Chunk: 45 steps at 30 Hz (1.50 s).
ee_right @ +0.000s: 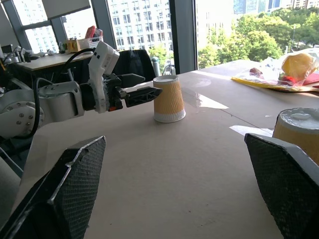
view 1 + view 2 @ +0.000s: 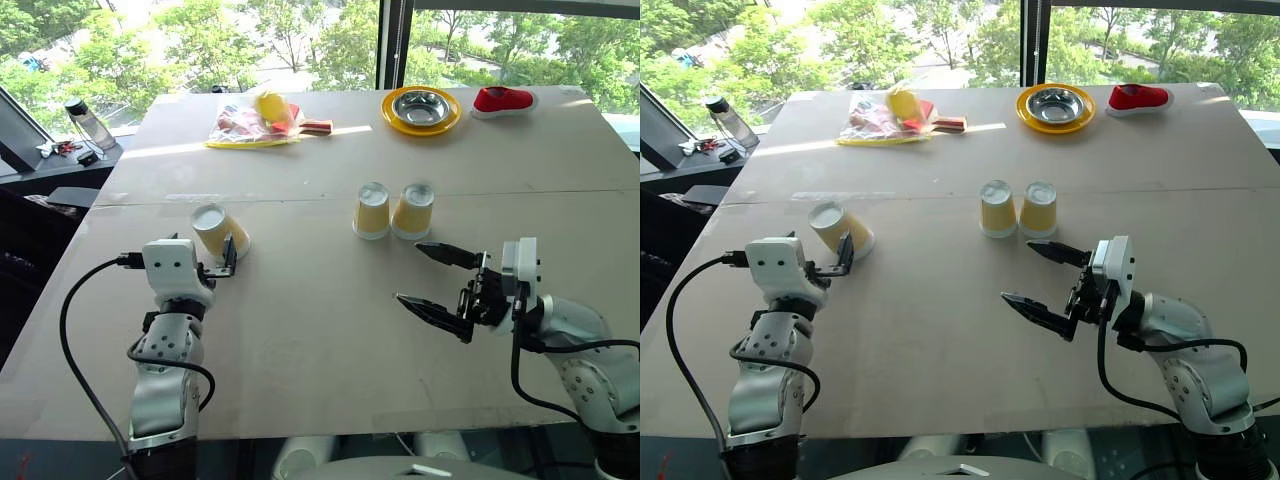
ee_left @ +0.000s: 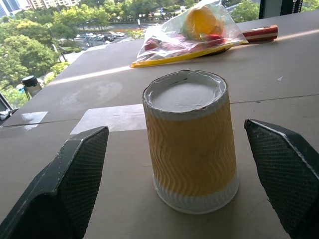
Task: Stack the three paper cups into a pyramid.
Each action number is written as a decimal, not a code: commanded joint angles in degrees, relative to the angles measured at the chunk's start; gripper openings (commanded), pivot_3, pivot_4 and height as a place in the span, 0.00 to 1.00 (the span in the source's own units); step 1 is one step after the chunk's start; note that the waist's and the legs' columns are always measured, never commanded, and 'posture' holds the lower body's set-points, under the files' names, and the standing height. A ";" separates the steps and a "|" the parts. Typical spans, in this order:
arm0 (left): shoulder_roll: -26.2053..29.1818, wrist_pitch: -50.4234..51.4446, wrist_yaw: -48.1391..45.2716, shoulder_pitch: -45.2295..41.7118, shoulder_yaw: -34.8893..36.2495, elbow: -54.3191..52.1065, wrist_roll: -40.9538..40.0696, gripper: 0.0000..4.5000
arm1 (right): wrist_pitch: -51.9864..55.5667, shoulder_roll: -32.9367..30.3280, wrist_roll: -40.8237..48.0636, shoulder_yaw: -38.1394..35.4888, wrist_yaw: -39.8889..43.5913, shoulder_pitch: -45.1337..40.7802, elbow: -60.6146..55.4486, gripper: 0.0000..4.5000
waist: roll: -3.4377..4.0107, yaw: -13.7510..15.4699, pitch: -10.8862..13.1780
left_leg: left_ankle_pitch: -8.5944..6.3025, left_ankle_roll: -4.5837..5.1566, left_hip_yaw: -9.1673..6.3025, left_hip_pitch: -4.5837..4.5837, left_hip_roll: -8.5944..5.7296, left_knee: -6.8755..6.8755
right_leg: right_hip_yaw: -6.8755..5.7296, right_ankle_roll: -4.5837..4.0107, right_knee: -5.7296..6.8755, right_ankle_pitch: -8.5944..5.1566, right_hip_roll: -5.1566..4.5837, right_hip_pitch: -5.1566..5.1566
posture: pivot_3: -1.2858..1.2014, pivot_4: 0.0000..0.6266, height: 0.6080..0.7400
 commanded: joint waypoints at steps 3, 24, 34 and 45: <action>1.07 -4.13 0.10 -3.63 0.78 4.69 0.83 1.00 | -2.03 0.79 -0.29 0.59 -0.01 -0.36 -0.74 0.98 | -0.01 0.04 0.00 | 0.01 -0.01 -0.06 0.00 0.00 -0.01 | -0.05 0.00 0.01 0.00 0.00 -0.02 | 0.52 0.24 0.94; 3.51 -6.64 -3.59 -15.52 -0.96 10.43 -1.87 0.51 | -5.41 2.57 1.49 -2.77 -1.47 -1.57 1.67 1.00 | -0.11 0.20 0.03 | 0.01 -0.02 -0.08 0.00 0.00 0.08 | -0.08 0.00 0.19 0.00 0.01 -0.02 | 0.52 0.24 0.94; 7.64 4.28 -28.40 -44.16 -15.63 17.96 -7.55 0.51 | -10.23 5.28 -4.50 -9.55 -11.11 0.57 3.86 1.00 | -0.28 -0.64 0.12 | 0.06 -0.09 -0.35 -0.11 -0.14 0.19 | -0.37 -0.01 0.20 0.01 -0.04 0.04 | 0.52 0.24 0.94; 2.41 -1.64 -39.89 -53.18 -23.22 31.53 -5.26 0.51 | -10.59 7.30 -7.45 -9.16 -17.56 3.62 0.36 1.00 | -0.25 -2.39 0.15 | 0.07 -0.10 -0.30 -0.11 -0.11 0.19 | -0.36 -0.01 0.27 0.01 -0.02 -0.01 | 0.52 0.24 0.94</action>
